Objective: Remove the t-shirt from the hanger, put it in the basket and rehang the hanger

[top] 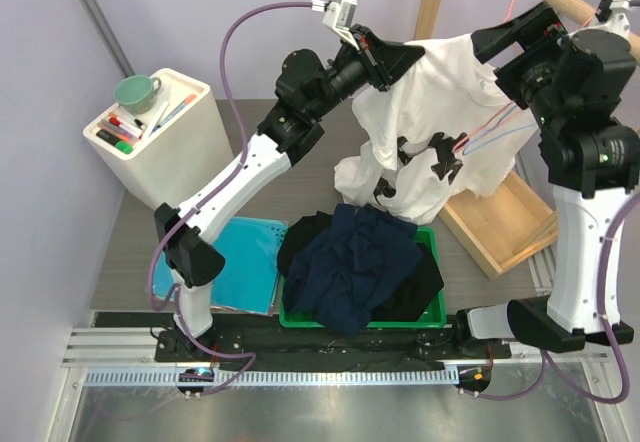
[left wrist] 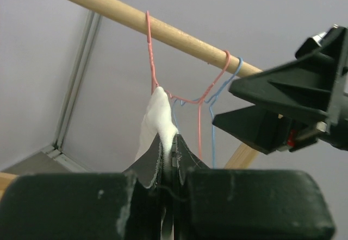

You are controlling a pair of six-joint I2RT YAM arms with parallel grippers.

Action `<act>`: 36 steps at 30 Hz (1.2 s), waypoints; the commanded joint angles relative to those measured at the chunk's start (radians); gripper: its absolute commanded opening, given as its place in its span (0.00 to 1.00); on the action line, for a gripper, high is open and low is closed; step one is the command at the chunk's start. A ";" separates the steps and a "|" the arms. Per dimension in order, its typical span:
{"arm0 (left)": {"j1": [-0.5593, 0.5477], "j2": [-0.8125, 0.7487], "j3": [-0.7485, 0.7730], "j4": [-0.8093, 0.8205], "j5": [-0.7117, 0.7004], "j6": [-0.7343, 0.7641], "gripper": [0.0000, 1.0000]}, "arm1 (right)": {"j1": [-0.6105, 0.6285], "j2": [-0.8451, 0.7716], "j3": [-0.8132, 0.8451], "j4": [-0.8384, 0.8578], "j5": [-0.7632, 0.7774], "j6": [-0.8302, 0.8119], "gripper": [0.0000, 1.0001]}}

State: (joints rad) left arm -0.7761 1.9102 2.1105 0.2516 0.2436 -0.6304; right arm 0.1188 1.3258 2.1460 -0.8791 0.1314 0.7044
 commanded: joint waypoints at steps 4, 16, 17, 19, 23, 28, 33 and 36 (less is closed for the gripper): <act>-0.026 -0.072 -0.075 0.095 0.028 -0.006 0.00 | -0.004 0.095 0.039 0.041 0.072 0.168 0.87; -0.040 -0.111 -0.159 0.086 0.029 0.000 0.00 | -0.024 0.124 -0.080 0.248 0.182 0.221 0.46; -0.041 -0.114 -0.164 0.084 0.029 -0.002 0.00 | -0.030 0.128 -0.087 0.255 0.154 0.224 0.46; -0.045 -0.122 -0.175 0.080 0.031 0.000 0.00 | -0.042 0.145 -0.083 0.255 0.142 0.227 0.45; -0.052 -0.123 -0.181 0.063 0.034 0.001 0.00 | -0.054 0.162 -0.089 0.279 0.103 0.251 0.39; -0.063 -0.122 -0.170 -0.003 0.028 0.029 0.00 | -0.061 0.182 -0.040 0.299 0.025 0.231 0.16; -0.063 -0.108 -0.136 -0.081 -0.007 0.043 0.00 | -0.059 0.164 -0.031 0.359 -0.056 0.202 0.10; -0.063 -0.102 -0.119 -0.113 -0.033 0.041 0.00 | -0.061 0.171 -0.022 0.394 -0.108 0.161 0.06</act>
State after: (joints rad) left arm -0.8379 1.8397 1.9354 0.1791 0.2451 -0.5941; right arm 0.0505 1.5105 2.0682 -0.6273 0.1673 0.9379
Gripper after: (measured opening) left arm 0.036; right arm 0.143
